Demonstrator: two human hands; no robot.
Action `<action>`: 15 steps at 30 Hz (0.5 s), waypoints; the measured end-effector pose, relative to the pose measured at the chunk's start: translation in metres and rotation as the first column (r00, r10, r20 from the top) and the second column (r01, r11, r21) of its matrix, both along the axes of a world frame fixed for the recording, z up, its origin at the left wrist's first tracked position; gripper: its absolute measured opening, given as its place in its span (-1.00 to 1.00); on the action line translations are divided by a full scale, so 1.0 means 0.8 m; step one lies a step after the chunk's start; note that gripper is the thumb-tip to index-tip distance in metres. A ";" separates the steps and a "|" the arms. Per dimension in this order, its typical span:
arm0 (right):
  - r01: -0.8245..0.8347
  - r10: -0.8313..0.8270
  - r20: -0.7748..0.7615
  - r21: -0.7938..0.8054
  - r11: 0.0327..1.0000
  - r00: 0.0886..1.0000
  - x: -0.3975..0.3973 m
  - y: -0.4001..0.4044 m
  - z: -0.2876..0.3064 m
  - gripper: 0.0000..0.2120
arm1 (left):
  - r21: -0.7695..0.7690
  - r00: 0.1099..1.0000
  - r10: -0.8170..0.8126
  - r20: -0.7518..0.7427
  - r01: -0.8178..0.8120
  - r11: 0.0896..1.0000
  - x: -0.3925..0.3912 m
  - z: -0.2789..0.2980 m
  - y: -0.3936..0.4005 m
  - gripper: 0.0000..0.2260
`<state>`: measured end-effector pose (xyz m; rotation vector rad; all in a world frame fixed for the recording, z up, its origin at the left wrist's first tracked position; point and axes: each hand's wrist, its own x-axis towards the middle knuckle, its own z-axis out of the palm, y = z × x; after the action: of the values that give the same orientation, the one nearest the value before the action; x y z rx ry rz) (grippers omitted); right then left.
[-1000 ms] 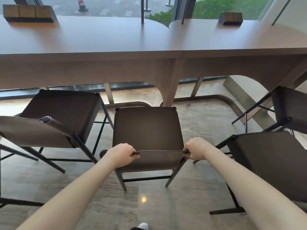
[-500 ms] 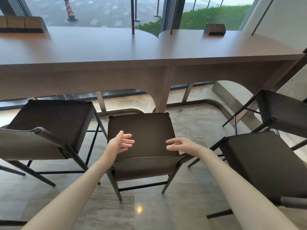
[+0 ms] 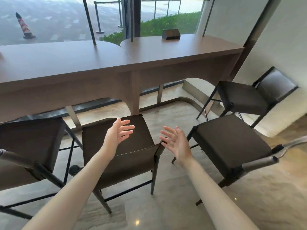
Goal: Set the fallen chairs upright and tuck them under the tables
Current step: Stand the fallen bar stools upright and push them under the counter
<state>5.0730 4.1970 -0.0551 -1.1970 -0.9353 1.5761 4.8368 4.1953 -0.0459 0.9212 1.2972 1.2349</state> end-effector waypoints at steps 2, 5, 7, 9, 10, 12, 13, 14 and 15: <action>0.069 -0.069 0.017 0.015 0.997 0.997 0.038 -0.020 0.006 -0.56 | 0.009 0.997 -0.076 0.001 0.076 0.997 0.039 0.008 -0.001 -0.54; 0.198 -0.198 0.006 -0.007 0.980 0.980 0.102 -0.054 0.011 -0.59 | 0.009 0.980 -0.198 0.032 0.198 0.980 0.105 0.019 -0.008 -0.57; 0.286 -0.287 -0.012 -0.031 0.958 0.958 0.146 -0.081 0.012 -0.60 | 0.009 0.957 -0.287 0.043 0.286 0.958 0.152 0.024 -0.017 -0.55; 0.371 -0.372 -0.022 -0.047 0.927 0.928 0.189 -0.113 0.016 -0.61 | 0.015 0.927 -0.373 0.041 0.373 0.928 0.199 0.028 -0.030 -0.47; 0.412 -0.414 -0.027 -0.053 0.909 0.910 0.208 -0.129 0.017 -0.62 | 0.020 0.911 -0.410 0.037 0.410 0.912 0.222 0.029 -0.038 -0.45; 0.490 -0.492 -0.023 -0.053 0.870 0.870 0.248 -0.164 0.017 -0.64 | 0.020 0.878 -0.477 0.025 0.477 0.879 0.267 0.028 -0.056 -0.44; 0.525 -0.526 -0.017 -0.051 0.850 0.850 0.266 -0.182 0.017 -0.64 | 0.017 0.864 -0.503 0.024 0.503 0.864 0.288 0.027 -0.065 -0.45; 0.561 -0.562 -0.016 -0.049 0.826 0.827 0.285 -0.200 0.016 -0.64 | 0.010 0.850 -0.526 0.026 0.526 0.850 0.309 0.026 -0.074 -0.47; 0.594 -0.595 -0.018 -0.048 0.803 0.803 0.301 -0.217 0.014 -0.64 | 0.003 0.838 -0.545 0.032 0.545 0.839 0.327 0.024 -0.083 -0.51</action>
<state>5.3135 4.0234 -0.0435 -1.3252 -0.4307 1.0967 5.0987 4.1293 -0.0263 1.1619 0.9137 0.7877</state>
